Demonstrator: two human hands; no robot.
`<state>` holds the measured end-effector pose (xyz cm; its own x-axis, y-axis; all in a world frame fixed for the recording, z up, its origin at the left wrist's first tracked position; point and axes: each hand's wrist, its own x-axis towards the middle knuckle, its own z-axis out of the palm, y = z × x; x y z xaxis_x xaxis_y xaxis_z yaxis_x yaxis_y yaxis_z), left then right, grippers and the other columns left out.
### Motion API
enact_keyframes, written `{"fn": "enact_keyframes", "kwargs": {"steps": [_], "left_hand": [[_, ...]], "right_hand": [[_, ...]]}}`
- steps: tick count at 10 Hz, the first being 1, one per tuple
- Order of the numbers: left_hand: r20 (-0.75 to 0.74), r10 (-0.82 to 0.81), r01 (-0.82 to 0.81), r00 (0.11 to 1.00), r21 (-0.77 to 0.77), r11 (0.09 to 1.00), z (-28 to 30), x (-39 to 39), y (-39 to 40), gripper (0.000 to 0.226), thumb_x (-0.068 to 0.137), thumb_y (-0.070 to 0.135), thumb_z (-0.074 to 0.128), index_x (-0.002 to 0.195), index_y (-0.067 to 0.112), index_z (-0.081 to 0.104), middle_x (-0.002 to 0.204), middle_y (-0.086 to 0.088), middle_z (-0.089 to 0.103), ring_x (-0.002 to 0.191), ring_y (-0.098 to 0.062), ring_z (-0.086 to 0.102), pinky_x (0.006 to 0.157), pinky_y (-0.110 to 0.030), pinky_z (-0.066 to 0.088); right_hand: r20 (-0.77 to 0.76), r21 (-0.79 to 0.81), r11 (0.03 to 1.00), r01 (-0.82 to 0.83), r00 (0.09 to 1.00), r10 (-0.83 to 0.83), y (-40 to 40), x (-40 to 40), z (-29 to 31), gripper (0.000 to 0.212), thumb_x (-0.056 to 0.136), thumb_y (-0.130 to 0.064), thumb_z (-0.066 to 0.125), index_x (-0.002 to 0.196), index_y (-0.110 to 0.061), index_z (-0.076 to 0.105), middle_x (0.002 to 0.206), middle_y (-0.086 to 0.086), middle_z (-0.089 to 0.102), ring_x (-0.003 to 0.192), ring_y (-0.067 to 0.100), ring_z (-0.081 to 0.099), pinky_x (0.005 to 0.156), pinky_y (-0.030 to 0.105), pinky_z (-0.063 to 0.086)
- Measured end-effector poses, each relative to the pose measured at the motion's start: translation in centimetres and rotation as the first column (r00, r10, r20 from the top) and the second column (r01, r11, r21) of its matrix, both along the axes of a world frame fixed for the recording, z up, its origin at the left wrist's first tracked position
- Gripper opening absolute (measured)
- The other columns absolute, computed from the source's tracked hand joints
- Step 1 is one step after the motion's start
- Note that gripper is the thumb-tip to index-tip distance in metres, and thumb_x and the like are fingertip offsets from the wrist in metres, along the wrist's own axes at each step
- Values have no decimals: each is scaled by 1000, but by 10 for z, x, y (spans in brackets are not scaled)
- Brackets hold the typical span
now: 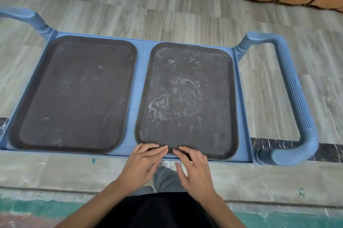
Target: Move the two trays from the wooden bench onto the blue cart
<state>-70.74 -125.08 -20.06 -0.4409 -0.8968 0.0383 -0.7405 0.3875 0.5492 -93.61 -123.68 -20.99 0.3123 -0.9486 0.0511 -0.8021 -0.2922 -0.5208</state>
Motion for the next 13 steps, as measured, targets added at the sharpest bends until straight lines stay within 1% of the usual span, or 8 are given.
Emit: {"fn": "enact_keyframes", "kwargs": {"steps": [3,4,7,9,10,11,12,13], "left_hand": [[-23,91,-91,996,2,996,-1,-10,12,66,76,-9,69,132,25,66,133,19,65,109,-11,60,93,-27,37],[-22,90,-90,996,-12,996,-2,-11,14,71,71,-13,68,132,24,67,132,18,65,106,-12,61,92,-26,36],[-25,108,-109,994,-58,992,-5,-15,21,74,66,-19,65,128,22,69,128,14,69,102,-16,65,85,-28,37],[12,63,-63,998,-24,998,0,-13,21,58,83,-4,60,134,21,65,132,11,67,109,-17,62,91,-35,43],[21,35,-37,999,57,998,9,-11,18,44,97,15,51,139,23,60,139,11,62,119,-16,55,100,-35,39],[31,15,-18,999,103,995,30,-6,14,43,101,28,47,143,23,55,144,9,58,128,-18,49,103,-43,43],[68,47,-51,997,56,997,57,7,2,50,101,32,45,151,26,44,154,10,47,147,-21,31,112,-43,37],[200,94,-95,975,-1,995,89,20,-6,56,102,37,41,156,25,32,162,9,35,154,-21,13,114,-42,34]], "right_hand": [[-27,-95,995,13,1000,-15,3,-5,-6,43,91,-9,69,131,-25,67,125,-3,66,107,20,57,94,32,40],[-43,-117,993,11,999,-17,7,-3,-5,49,86,0,70,130,-23,68,123,-2,67,107,22,59,95,32,39],[-71,-170,984,45,996,-58,11,1,-11,48,84,3,68,125,-22,69,120,-2,66,106,23,57,93,34,41],[-106,-175,985,10,994,-29,11,-1,-5,33,93,-11,65,124,-22,69,116,-4,66,103,22,58,89,35,42],[-188,-80,996,-50,982,35,7,-1,11,33,98,-35,56,127,-22,66,115,-5,63,101,23,57,85,39,45],[-331,71,992,-106,936,124,-6,2,35,57,98,-56,44,140,-19,54,125,-1,61,110,25,56,89,41,42],[-359,47,996,-80,929,92,-27,7,65,68,97,-62,38,149,-19,42,143,2,53,125,25,50,99,42,37],[-374,9,1000,2,927,1,-39,10,100,73,96,-64,37,155,-20,34,159,6,39,141,28,39,111,44,29]]}}
